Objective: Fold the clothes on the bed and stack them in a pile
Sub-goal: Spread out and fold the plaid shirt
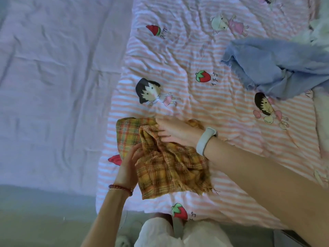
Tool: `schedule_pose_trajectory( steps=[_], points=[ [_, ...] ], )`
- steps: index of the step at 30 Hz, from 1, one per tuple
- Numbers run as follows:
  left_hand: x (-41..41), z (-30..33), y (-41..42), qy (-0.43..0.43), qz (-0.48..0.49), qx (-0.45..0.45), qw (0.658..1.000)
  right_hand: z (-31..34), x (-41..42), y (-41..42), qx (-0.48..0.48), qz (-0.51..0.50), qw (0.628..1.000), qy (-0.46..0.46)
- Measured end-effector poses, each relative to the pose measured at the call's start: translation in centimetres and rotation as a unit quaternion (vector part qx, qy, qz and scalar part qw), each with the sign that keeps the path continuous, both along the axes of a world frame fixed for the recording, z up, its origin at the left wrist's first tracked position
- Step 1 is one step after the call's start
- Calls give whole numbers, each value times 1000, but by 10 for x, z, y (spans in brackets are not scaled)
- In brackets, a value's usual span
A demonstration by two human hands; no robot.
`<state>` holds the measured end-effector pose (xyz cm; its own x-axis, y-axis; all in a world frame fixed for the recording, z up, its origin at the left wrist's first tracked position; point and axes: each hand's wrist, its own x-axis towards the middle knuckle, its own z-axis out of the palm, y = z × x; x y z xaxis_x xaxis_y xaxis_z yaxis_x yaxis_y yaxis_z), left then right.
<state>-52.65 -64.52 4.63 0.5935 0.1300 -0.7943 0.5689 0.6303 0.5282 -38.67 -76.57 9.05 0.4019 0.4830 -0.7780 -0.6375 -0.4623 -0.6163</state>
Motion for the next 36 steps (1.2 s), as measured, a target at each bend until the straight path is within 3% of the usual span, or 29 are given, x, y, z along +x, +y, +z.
schedule_pose_trajectory(
  steps=[3, 7, 11, 14, 17, 20, 22, 24, 26, 29, 32, 36],
  points=[
    [-7, 3, 5, 8, -27, -5, 1000, -8, -5, -14, -49, -8, 975, -215],
    [-24, 4, 8, -27, -127, 90, 987, -21, -27, -43, -106, 111, 883, -444],
    [-38, -1, -5, -9, -201, 198, 959, -32, -51, -47, -194, 250, 818, -479],
    [-36, -6, -15, 39, -183, 165, 968, -41, -64, -34, -289, 327, 776, -456],
    [-31, -8, -18, 16, -169, 211, 963, -37, -67, -30, -278, 269, 809, -443],
    [-21, 0, -13, -80, -149, 277, 946, -20, -67, -35, -178, 71, 853, -486],
    [-12, 9, -5, -132, -106, 284, 944, -4, -69, -35, -92, -51, 848, -519],
    [0, 14, 6, -157, -76, 288, 942, 5, -73, -30, -52, -96, 834, -541],
    [9, 9, 16, -125, -97, 338, 928, 1, -78, -18, -47, -68, 853, -516],
    [11, 2, 29, 15, -138, 478, 868, -11, -90, -5, -48, 33, 910, -410],
    [0, 8, 31, -1, -71, 546, 835, -20, -99, -16, -64, 44, 866, -494],
    [-20, 10, 6, -91, -137, 483, 860, -29, -113, -45, -118, 107, 821, -548]
  ],
)
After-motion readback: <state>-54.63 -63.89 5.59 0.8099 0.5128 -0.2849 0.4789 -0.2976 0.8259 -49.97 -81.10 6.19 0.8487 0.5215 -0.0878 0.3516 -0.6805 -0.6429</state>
